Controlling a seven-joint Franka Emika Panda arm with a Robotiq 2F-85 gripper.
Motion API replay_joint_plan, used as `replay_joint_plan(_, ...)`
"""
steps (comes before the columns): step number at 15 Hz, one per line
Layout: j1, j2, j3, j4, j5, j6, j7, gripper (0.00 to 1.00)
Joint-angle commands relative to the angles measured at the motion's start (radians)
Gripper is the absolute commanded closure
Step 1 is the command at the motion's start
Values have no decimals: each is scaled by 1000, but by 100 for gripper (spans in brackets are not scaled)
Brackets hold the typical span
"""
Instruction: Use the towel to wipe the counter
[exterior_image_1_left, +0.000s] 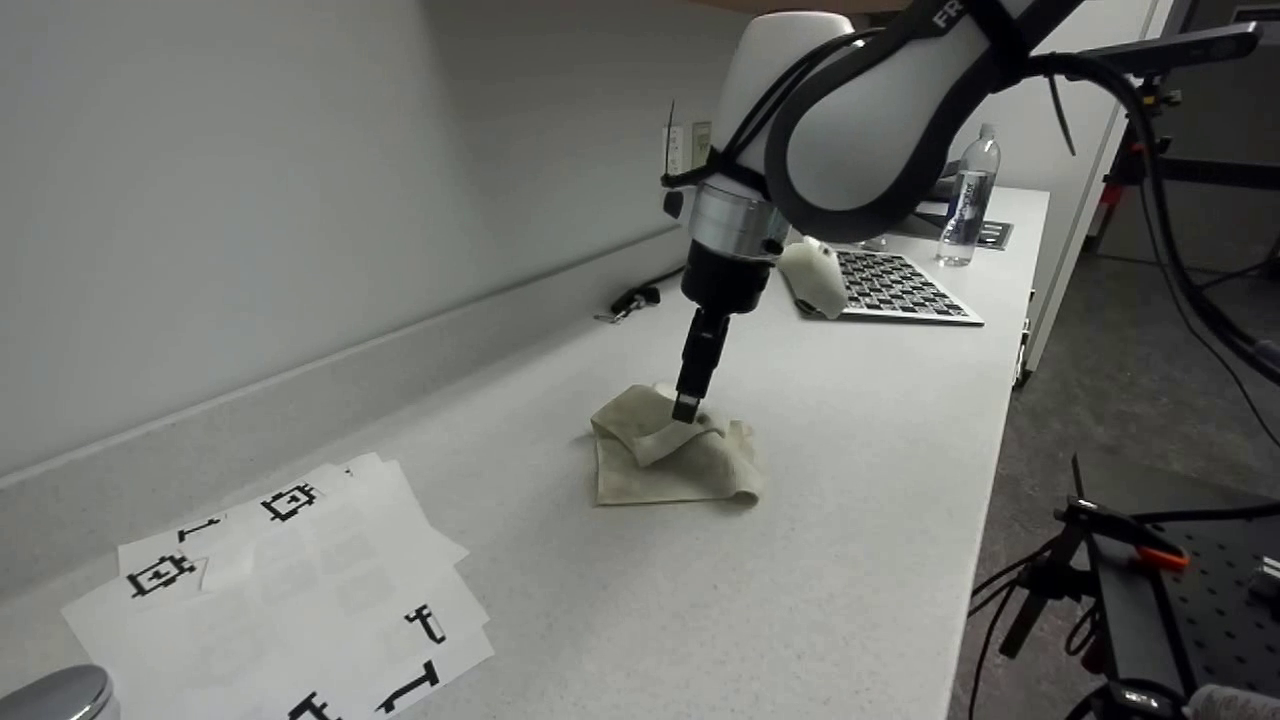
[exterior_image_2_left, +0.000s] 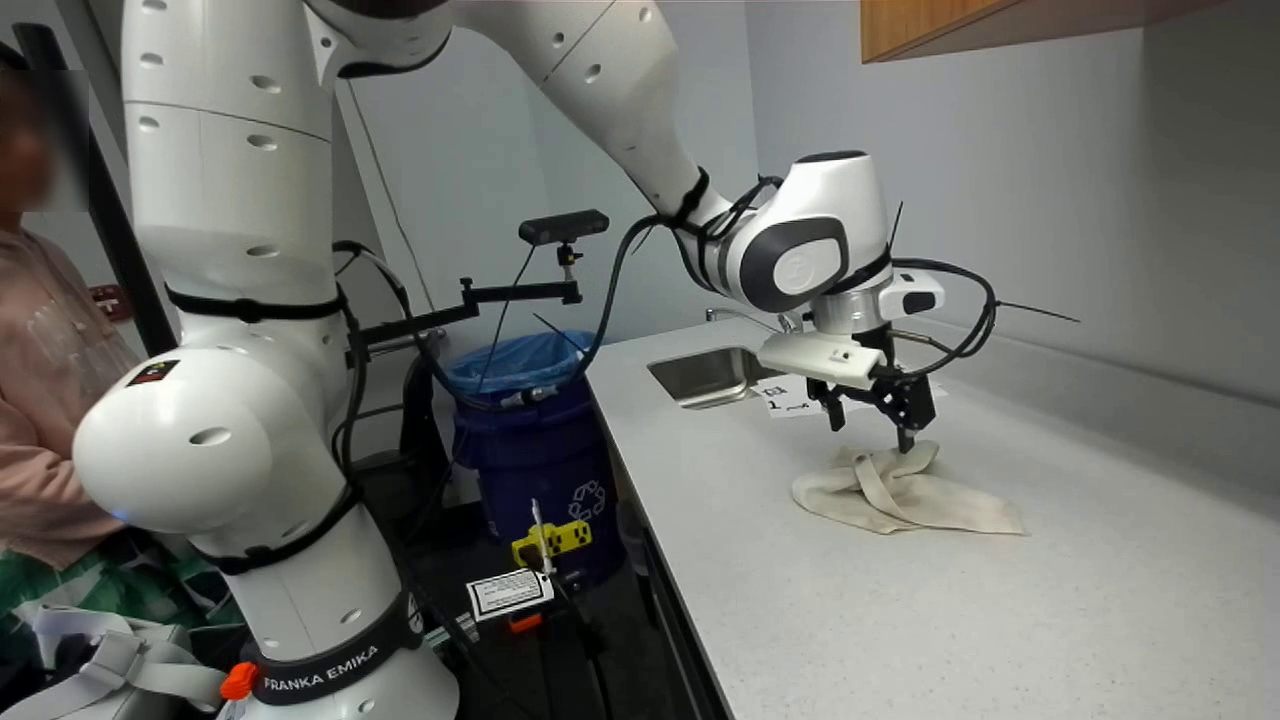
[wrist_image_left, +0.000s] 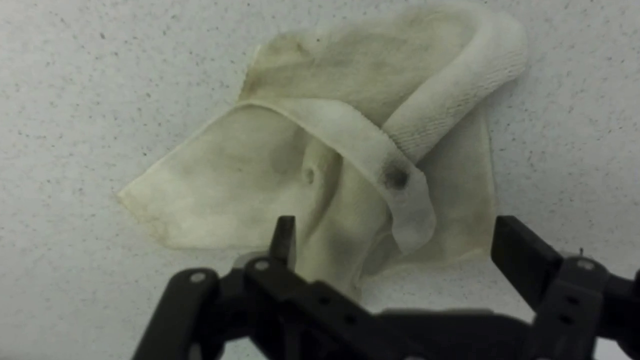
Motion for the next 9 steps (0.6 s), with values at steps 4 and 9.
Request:
replay_joint_plan(4, -59, 128, 24, 85, 0, 32, -13, 0)
replay_joint_plan(9, -77, 166, 41, 109, 7, 11, -10, 4)
